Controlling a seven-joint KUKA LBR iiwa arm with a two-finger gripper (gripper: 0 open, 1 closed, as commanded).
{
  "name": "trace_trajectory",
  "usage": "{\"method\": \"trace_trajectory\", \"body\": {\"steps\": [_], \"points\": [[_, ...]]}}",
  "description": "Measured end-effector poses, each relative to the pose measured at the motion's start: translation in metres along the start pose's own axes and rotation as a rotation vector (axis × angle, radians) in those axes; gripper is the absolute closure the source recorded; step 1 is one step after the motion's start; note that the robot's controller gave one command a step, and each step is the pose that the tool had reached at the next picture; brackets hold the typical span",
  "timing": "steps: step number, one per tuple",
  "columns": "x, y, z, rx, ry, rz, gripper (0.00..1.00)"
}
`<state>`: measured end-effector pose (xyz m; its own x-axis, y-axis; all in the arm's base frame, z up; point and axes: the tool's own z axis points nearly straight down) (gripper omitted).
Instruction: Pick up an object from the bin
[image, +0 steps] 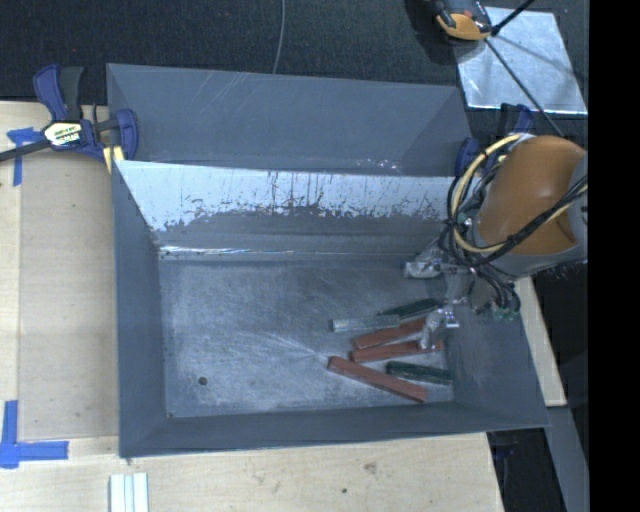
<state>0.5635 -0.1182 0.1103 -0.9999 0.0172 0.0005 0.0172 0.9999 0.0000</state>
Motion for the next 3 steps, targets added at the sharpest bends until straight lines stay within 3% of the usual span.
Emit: {"method": "trace_trajectory", "body": {"steps": [1, 2, 3], "points": [[-0.008, 0.012, -0.020, 0.000, -0.005, 0.168, 0.00], [-0.006, 0.005, 0.029, 0.000, -0.007, 0.090, 0.00], [-0.005, 0.005, 0.030, 0.001, -0.005, 0.082, 1.00]]}}
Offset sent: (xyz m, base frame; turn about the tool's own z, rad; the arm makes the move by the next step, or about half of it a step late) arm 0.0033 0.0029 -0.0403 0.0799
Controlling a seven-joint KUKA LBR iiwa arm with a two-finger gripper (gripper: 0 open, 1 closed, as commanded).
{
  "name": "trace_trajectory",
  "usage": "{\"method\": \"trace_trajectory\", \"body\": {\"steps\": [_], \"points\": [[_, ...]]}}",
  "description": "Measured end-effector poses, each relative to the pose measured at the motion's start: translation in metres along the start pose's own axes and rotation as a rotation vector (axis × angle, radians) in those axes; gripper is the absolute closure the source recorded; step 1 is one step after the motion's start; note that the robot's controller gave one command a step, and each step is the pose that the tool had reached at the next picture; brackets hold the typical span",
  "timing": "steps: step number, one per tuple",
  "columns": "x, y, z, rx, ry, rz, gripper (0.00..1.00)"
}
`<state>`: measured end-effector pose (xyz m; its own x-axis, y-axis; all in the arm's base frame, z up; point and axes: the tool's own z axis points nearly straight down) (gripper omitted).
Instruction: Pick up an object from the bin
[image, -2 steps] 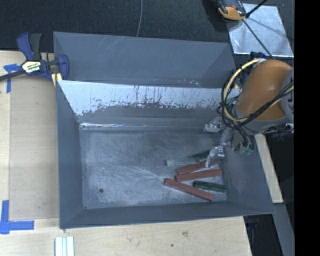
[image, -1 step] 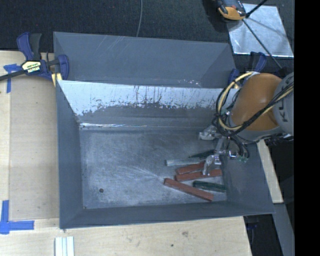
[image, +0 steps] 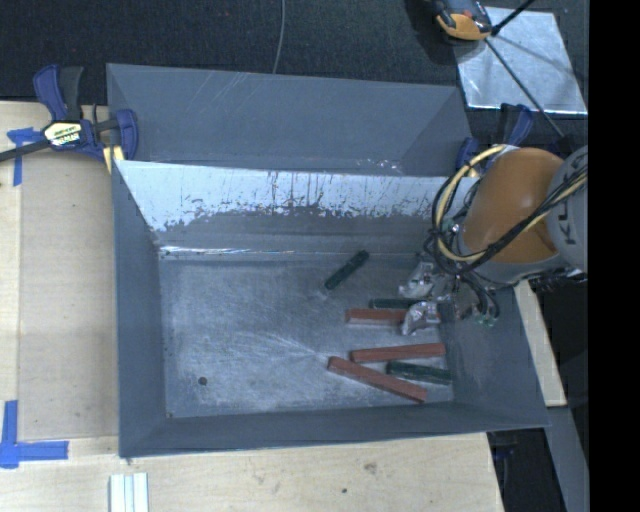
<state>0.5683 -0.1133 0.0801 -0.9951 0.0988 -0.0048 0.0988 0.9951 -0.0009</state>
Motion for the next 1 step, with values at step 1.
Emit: {"method": "trace_trajectory", "body": {"steps": [1], "points": [[0.0001, 0.0001, 0.0002, 0.000, 0.000, 0.000, 1.00]]}}
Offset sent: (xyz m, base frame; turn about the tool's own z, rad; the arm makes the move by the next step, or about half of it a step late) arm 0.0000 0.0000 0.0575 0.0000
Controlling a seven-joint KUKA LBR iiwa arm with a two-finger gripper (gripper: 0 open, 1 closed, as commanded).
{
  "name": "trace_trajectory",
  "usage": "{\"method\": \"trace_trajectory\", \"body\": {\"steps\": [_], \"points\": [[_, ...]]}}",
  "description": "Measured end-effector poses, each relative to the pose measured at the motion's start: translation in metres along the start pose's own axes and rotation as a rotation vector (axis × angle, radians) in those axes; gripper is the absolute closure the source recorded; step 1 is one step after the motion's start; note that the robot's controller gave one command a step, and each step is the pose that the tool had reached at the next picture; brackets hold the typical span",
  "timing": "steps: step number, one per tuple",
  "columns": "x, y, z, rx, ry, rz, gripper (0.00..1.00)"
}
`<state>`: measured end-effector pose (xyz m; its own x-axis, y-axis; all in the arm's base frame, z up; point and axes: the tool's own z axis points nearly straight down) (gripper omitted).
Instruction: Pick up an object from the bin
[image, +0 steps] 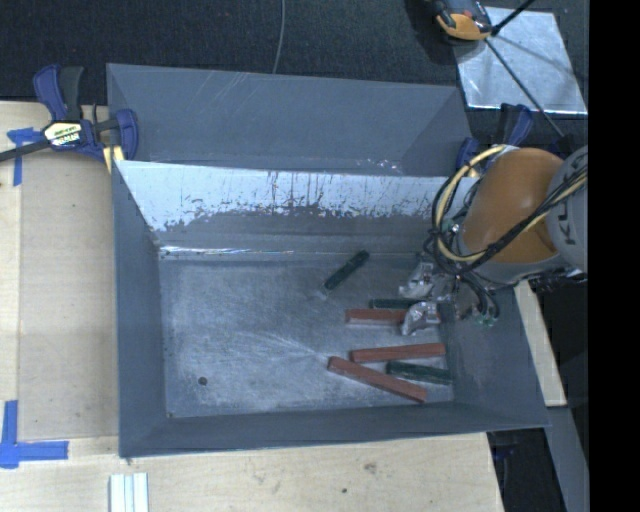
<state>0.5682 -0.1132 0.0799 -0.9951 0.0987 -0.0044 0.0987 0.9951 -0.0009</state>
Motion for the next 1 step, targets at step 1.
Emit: {"method": "trace_trajectory", "body": {"steps": [1], "points": [[0.0016, 0.0002, -0.0043, -0.001, 0.006, -0.001, 1.00]]}}
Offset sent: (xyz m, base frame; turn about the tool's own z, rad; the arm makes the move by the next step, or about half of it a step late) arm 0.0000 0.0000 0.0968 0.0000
